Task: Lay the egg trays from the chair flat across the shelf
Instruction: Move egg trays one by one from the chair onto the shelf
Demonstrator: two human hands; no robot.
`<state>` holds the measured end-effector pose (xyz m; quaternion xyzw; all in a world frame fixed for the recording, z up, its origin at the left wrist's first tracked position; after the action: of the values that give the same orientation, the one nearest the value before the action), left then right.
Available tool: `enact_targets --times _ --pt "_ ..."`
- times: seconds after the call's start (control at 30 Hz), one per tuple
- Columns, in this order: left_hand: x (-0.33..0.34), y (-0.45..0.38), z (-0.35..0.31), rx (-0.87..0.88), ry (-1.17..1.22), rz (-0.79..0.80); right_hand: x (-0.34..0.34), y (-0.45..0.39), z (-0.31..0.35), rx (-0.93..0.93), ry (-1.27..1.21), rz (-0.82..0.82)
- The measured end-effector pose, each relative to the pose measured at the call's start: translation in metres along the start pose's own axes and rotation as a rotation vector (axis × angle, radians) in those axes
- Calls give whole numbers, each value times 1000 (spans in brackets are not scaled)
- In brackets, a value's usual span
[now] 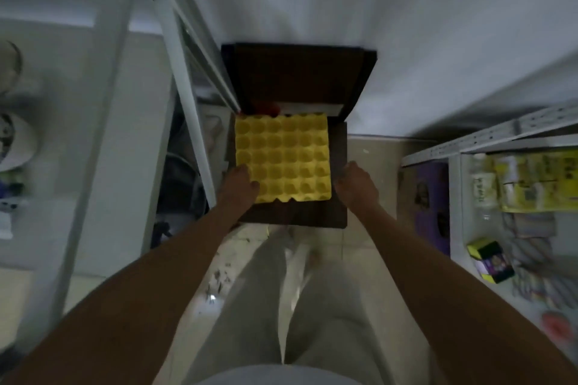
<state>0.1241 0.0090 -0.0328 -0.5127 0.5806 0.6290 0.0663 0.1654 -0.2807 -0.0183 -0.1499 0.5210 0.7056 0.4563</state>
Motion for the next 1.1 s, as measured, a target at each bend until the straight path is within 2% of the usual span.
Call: enact_targets --times 0.13,0.27,0.43,0.6,0.7,0.87,1.0,1.1 --pt "27 -47 33 -123 141 63 29 -43 -27 162 -59 16" --pt "48 -95 56 -313 251 21 67 -98 -40 172 -35 77" --pt "58 -125 68 -318 100 -95 92 -141 -45 168 67 27" --pt "59 -130 74 -424 54 -194 91 -152 -48 73 303 -70" --pt "61 -131 73 -404 -10 -214 89 -154 -48 32 358 -53" --pt "47 -119 65 -323 9 -270 78 -142 -38 -45 308 -133" --pt "27 -100 71 -378 85 -301 70 -123 -31 -5 213 -177" --pt "8 -79 64 -345 56 -300 57 -100 -31 16 131 -212"
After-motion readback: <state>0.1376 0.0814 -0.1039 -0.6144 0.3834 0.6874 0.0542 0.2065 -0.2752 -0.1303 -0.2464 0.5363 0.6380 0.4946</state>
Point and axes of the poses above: each hand's wrist, its own y-axis away from the middle knuckle, its own x-axis out of the palm, z = x × y, the point moved 9 cm from there along -y, towards the middle knuckle, and after that the axes turned 8 degrees about -x, right-handed, at the moved point
